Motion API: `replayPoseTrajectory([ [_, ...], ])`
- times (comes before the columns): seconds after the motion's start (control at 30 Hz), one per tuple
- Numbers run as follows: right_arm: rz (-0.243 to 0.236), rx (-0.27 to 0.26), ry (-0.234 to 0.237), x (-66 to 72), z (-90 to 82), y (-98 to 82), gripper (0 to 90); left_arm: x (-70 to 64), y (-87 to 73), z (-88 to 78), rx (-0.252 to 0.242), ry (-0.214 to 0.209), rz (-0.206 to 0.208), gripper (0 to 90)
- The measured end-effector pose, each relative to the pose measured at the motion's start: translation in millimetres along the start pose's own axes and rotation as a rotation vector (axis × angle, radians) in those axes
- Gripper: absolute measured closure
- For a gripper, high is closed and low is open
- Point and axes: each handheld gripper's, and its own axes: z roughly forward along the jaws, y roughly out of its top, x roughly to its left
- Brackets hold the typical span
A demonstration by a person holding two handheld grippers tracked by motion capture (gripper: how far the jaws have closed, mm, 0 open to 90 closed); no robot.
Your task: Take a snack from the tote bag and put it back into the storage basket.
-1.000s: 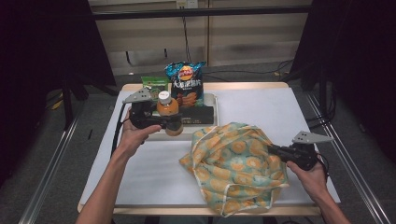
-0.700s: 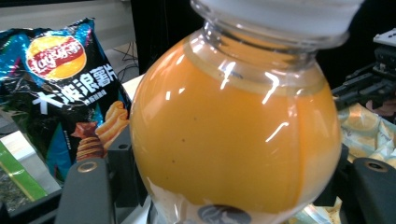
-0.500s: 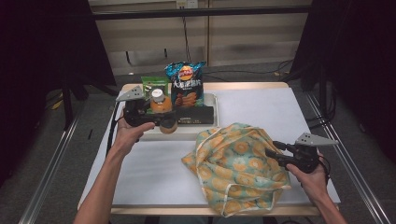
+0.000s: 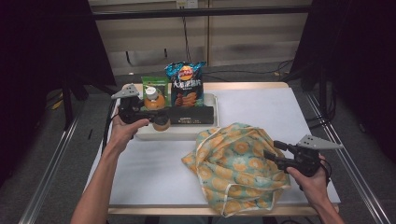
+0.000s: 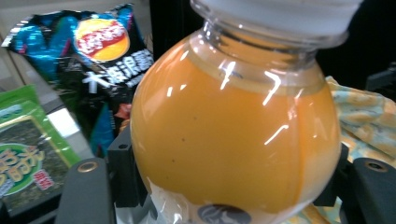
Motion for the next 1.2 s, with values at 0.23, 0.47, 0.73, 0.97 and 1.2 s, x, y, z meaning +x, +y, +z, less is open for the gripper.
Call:
replayPoseTrajectory([
  [0.23,-0.005,0.017,0.011,3.0,3.9,-2.5,38.2,11.7,-5.0,-5.3,0.019,0.023,-0.002,31.2],
  [0.47,-0.008,0.027,0.011,1.9,6.0,-3.1,36.4,21.2,-10.8,-5.2,0.028,0.051,-0.014,31.1],
  [0.73,-0.014,0.035,0.015,3.2,7.5,-3.9,35.7,33.1,-17.5,-5.6,0.044,0.075,-0.032,31.1],
  [0.97,-0.016,0.043,0.016,2.9,8.6,-4.1,35.4,46.2,-25.5,-0.4,0.059,0.090,-0.055,31.1],
  [1.2,-0.013,0.044,0.015,1.0,8.9,-5.2,35.1,55.6,-34.3,10.2,0.069,0.087,-0.070,31.1],
])
